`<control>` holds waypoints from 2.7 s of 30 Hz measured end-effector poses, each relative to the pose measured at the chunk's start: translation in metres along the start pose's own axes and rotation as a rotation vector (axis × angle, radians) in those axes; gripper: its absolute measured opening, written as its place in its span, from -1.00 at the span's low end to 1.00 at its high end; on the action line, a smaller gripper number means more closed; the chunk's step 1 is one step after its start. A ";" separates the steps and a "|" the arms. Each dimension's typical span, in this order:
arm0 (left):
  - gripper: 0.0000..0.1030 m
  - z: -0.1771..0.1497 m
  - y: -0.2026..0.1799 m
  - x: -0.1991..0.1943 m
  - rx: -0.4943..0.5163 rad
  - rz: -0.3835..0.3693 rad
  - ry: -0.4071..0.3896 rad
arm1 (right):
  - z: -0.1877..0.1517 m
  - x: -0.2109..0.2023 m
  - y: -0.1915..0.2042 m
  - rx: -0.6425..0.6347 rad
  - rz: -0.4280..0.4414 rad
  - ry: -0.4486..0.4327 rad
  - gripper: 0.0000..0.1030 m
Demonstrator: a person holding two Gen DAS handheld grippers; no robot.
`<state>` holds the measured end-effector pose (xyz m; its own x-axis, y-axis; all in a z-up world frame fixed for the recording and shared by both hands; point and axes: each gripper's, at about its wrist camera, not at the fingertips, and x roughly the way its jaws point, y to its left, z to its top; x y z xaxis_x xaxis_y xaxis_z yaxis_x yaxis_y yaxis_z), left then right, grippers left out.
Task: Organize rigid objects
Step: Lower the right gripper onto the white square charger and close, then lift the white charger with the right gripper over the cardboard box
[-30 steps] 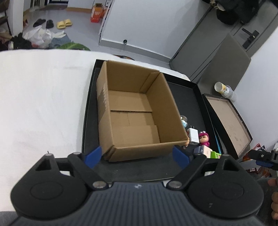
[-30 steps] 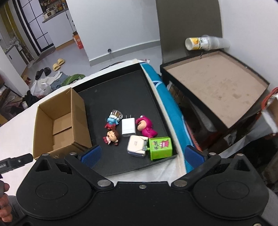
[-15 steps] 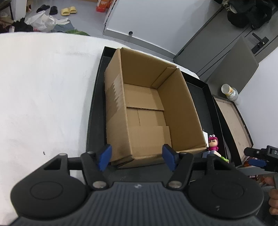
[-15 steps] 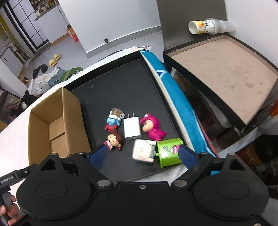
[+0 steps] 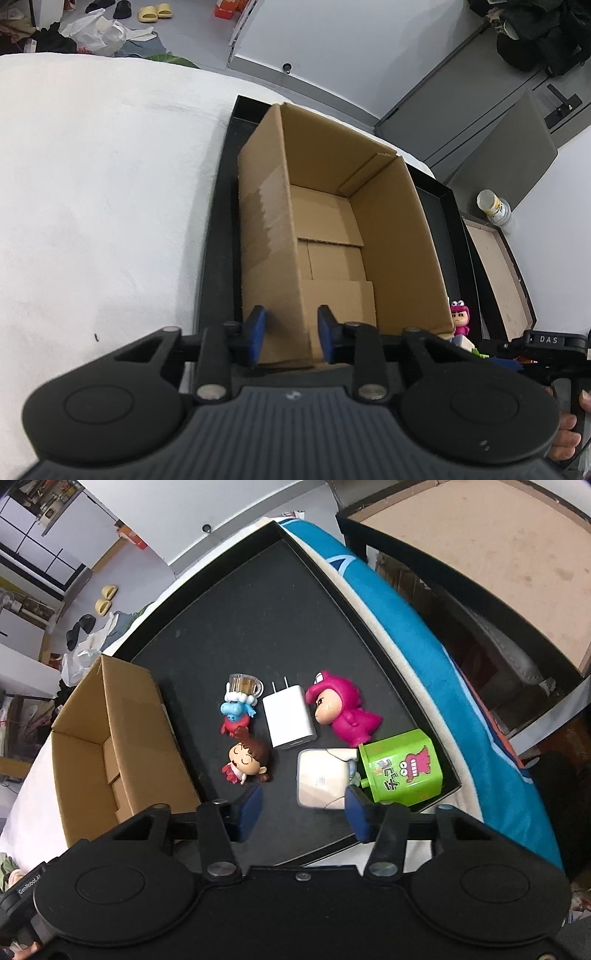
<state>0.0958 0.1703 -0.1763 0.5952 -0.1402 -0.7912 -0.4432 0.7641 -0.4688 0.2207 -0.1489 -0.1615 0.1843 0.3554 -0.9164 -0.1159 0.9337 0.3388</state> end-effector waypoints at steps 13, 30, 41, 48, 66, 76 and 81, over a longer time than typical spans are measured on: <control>-0.54 0.012 0.014 0.008 -0.045 -0.039 0.032 | 0.005 0.020 0.008 -0.058 -0.118 0.008 -0.07; -0.49 -0.002 0.023 -0.002 -0.064 -0.077 -0.071 | 0.000 0.034 0.024 -0.177 -0.226 -0.019 -0.18; -0.53 -0.004 0.024 0.004 -0.020 -0.074 -0.095 | -0.007 0.018 0.031 -0.214 -0.194 -0.044 -0.20; -0.55 -0.004 0.026 0.008 -0.008 -0.070 -0.110 | 0.000 -0.010 0.045 -0.248 -0.182 -0.100 -0.20; -0.54 -0.004 0.030 0.009 -0.012 -0.095 -0.107 | 0.017 -0.057 0.110 -0.359 -0.139 -0.164 -0.20; -0.54 -0.003 0.030 0.009 -0.015 -0.101 -0.106 | 0.021 -0.057 0.141 -0.419 -0.162 -0.178 -0.20; -0.54 -0.003 0.032 0.010 -0.016 -0.106 -0.104 | 0.022 -0.054 0.161 -0.448 -0.161 -0.188 -0.20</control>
<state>0.0860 0.1913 -0.2001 0.7054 -0.1529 -0.6921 -0.3843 0.7379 -0.5548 0.2139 -0.0170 -0.0527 0.4018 0.2491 -0.8812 -0.4708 0.8816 0.0346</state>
